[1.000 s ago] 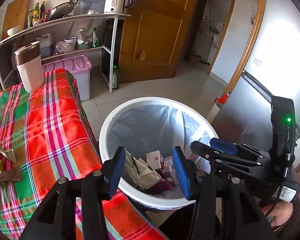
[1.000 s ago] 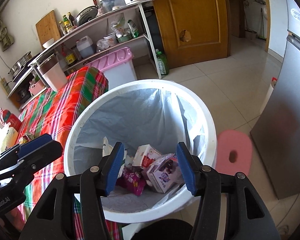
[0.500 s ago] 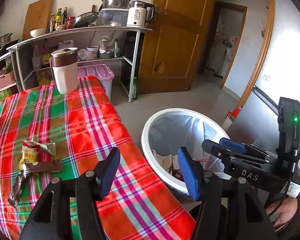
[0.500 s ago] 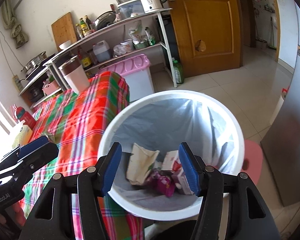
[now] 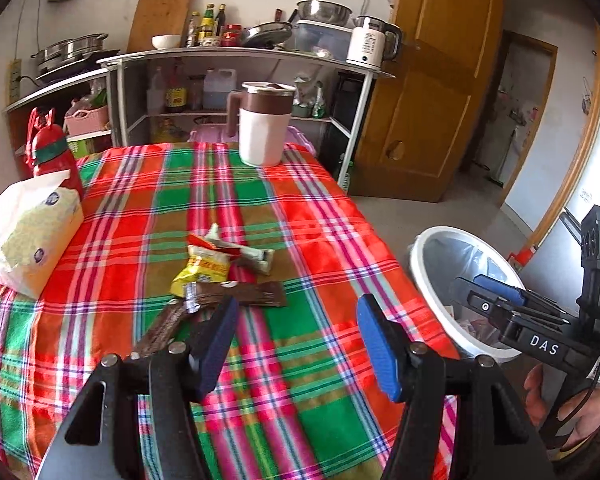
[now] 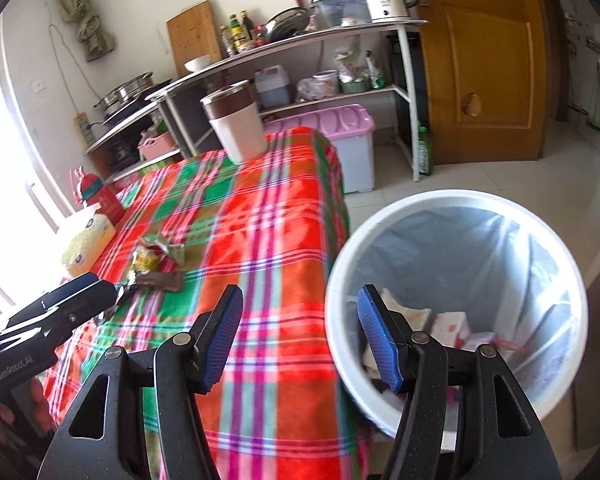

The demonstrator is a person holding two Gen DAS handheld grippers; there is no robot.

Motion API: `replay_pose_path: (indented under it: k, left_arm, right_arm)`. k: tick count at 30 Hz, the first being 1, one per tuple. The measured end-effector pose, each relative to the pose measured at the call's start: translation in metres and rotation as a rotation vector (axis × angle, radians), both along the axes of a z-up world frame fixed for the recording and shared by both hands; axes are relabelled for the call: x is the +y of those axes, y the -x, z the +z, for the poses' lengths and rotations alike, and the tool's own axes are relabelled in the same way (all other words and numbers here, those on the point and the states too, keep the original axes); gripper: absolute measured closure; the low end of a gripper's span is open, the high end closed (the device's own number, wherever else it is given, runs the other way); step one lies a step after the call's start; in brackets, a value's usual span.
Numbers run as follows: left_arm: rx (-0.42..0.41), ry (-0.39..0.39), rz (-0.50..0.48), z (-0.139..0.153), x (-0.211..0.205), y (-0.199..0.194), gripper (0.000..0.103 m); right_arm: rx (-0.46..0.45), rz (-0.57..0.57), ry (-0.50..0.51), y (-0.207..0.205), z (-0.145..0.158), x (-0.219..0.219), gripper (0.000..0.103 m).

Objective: Collect trash
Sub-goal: 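Move both open tools back over the table, then grasp a brown chocolate bar with the left tool while the right tool grasps another brown bar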

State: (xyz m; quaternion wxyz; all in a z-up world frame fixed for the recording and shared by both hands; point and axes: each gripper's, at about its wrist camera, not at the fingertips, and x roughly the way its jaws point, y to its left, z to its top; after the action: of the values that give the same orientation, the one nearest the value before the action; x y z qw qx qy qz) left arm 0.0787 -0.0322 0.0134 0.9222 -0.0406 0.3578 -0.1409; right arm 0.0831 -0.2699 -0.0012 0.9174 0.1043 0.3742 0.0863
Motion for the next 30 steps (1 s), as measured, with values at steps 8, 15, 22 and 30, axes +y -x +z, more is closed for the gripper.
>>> replay_pose_path:
  k: [8,15,22,30]
  left_arm:
    - [0.044,-0.031,0.105,-0.018,0.056,-0.004,0.038]
    - [0.109,-0.046,0.109,-0.042,0.078,-0.015,0.038]
    - [0.144,-0.071,0.084,-0.058,0.080,-0.030,0.038]
    - [0.160,-0.090,0.088,-0.067,0.083,-0.043,0.038]
  right_arm:
    - [0.015,0.122,0.019,-0.018,-0.007,0.045,0.042]
    - [0.040,0.246,0.085,-0.035,-0.018,0.089,0.042]
    - [0.065,0.318,0.124,-0.052,-0.030,0.119,0.042]
    - [0.073,0.405,0.160,-0.068,-0.036,0.145,0.042]
